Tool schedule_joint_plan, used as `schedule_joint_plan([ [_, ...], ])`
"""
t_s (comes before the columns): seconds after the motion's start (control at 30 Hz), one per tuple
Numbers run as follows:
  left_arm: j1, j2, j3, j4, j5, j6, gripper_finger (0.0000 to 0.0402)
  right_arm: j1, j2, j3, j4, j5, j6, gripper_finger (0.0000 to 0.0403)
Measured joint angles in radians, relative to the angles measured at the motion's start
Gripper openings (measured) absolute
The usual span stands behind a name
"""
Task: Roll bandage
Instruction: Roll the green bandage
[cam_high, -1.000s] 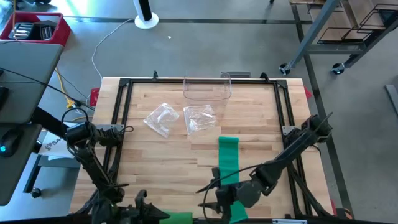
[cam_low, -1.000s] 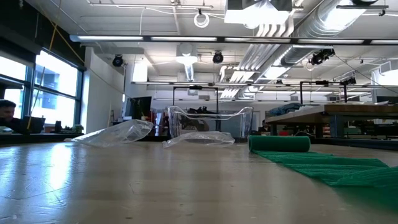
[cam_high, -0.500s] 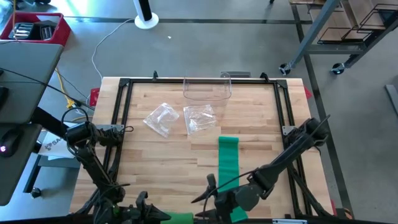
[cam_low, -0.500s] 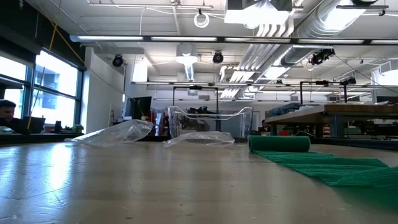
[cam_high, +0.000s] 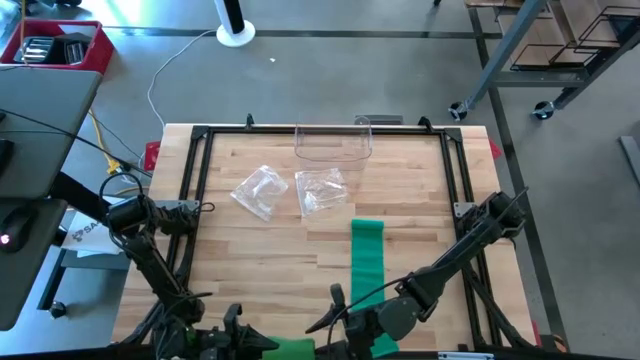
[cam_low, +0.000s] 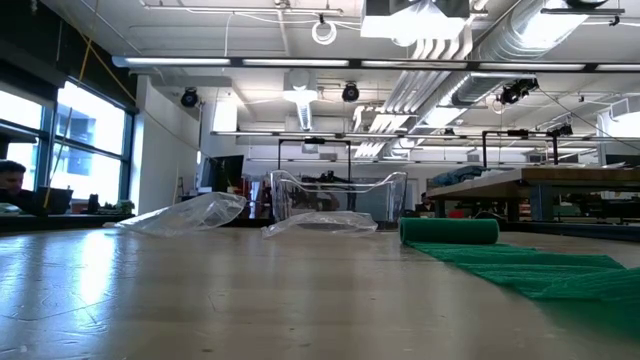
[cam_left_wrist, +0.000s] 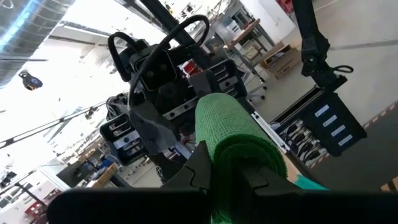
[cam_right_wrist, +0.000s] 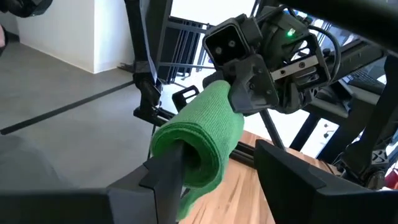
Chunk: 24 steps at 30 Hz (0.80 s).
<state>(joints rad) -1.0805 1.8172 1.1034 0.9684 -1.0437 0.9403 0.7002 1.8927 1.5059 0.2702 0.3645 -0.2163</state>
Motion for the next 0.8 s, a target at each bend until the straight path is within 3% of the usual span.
schedule_joint_plan([
  [0.27,0.027,0.000,0.000,-0.002,0.016,-0.141,0.0013,-0.004,0.013,0.000,-0.005,0.014,-0.194,0.0097],
  [0.47,0.027,0.000,0.000,0.023,-0.067,-0.355,0.0030,0.017,0.013,0.000,-0.011,0.126,-0.478,0.0012],
  [0.63,0.028,0.000,0.000,0.018,-0.063,-0.474,0.0054,0.040,0.014,0.000,-0.011,0.162,-0.750,0.0031],
  [0.8,0.028,0.000,0.000,0.020,-0.064,-0.520,0.0054,0.051,0.014,0.000,-0.010,0.184,-0.831,0.0044],
])
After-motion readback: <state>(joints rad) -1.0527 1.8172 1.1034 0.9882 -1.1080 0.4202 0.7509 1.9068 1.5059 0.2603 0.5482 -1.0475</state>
